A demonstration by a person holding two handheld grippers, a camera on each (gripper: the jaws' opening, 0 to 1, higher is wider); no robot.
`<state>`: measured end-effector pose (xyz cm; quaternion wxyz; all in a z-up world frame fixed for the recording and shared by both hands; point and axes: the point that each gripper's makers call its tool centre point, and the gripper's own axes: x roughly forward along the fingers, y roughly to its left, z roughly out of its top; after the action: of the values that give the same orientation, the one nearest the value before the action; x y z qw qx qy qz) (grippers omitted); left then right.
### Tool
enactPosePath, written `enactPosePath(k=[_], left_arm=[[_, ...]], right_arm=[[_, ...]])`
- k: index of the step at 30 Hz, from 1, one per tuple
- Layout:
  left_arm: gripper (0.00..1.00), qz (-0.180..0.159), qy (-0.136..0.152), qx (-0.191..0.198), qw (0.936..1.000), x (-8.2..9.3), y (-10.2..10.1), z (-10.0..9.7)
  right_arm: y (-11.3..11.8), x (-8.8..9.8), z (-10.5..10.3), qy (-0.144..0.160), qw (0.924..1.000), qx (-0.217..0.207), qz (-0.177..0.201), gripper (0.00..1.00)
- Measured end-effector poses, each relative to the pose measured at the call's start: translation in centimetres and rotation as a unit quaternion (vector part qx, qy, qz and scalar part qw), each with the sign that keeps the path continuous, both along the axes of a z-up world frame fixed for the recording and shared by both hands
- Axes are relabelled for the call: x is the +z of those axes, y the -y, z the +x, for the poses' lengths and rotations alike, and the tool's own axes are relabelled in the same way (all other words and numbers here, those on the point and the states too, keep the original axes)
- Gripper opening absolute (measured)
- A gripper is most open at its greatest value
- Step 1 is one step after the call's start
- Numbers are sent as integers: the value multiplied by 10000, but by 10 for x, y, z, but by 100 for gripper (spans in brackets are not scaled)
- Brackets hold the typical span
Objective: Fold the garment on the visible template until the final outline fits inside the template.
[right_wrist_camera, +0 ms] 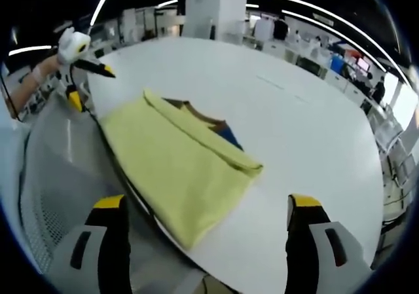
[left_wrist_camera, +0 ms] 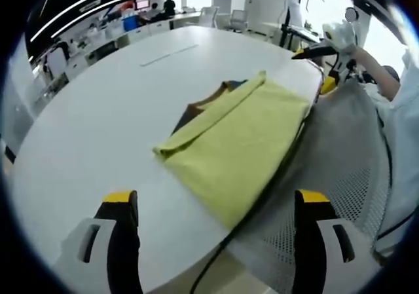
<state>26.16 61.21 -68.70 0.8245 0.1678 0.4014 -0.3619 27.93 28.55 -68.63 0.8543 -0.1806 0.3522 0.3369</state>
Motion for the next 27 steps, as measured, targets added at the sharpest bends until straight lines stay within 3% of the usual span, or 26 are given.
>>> enactPosePath(k=[13,23,27], left_arm=[[88,66,100,-7,9999,0,-2,5],[77,62,187,96,9998,0,-6,13],[73,211,142,42,9997,-4,-8,15]], right_arm=[[5,-2,5,76,9999,-52,-58,99],[8,-2,11,31,9999,-153,-52,88],[8,-1,16,106,9997,-211,-25,85]])
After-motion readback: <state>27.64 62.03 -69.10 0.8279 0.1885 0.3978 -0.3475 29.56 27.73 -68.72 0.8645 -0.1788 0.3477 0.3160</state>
